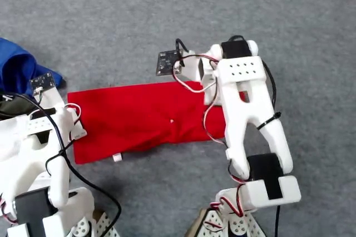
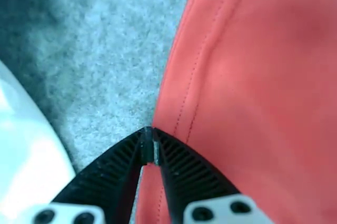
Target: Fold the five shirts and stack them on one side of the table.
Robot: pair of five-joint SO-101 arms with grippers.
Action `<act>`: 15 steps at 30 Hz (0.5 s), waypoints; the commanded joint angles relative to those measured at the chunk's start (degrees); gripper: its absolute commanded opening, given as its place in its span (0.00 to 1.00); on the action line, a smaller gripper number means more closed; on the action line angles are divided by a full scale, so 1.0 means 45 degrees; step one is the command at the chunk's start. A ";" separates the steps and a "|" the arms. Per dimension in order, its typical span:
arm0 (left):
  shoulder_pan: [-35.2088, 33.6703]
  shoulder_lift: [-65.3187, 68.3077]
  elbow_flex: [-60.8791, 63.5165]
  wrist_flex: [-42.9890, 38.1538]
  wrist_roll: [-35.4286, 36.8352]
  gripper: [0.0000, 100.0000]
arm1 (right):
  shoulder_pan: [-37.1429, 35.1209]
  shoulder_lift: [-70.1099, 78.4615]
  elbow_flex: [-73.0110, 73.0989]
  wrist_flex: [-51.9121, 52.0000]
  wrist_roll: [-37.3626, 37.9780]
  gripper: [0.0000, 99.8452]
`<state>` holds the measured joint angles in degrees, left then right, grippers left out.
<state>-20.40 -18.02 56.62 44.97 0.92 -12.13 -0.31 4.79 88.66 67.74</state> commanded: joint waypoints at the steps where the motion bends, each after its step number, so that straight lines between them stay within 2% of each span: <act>1: -0.0098 -0.0342 -0.0039 -0.0176 -0.0020 0.02 | 0.0107 -0.1788 0.0205 0.0957 -0.0156 0.19; 5: -0.0137 -0.0342 -0.0039 -0.0176 -0.0020 0.02 | -0.0088 -0.3409 0.2159 0.0723 -0.0293 0.00; 7: -0.0156 -0.0342 -0.0039 -0.0176 -0.0020 0.02 | -0.0049 -0.4015 0.3233 0.0000 -0.1035 0.02; 11: -0.0156 -0.0342 -0.0332 0.0117 -0.0020 0.02 | 0.1104 -0.4620 0.4444 -0.2442 -0.3106 0.00; 13: -0.0195 -0.0342 -0.1289 0.1153 0.0059 0.05 | 0.1807 -0.4523 0.4698 -0.3595 -0.4259 0.01; 15: -0.0195 -0.0342 -0.2833 0.3087 0.0938 0.11 | 0.2510 -0.4288 0.5109 -0.4591 -0.5548 0.01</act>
<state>-20.40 -18.02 53.10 49.98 1.36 -5.36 -18.24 26.33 74.86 50.42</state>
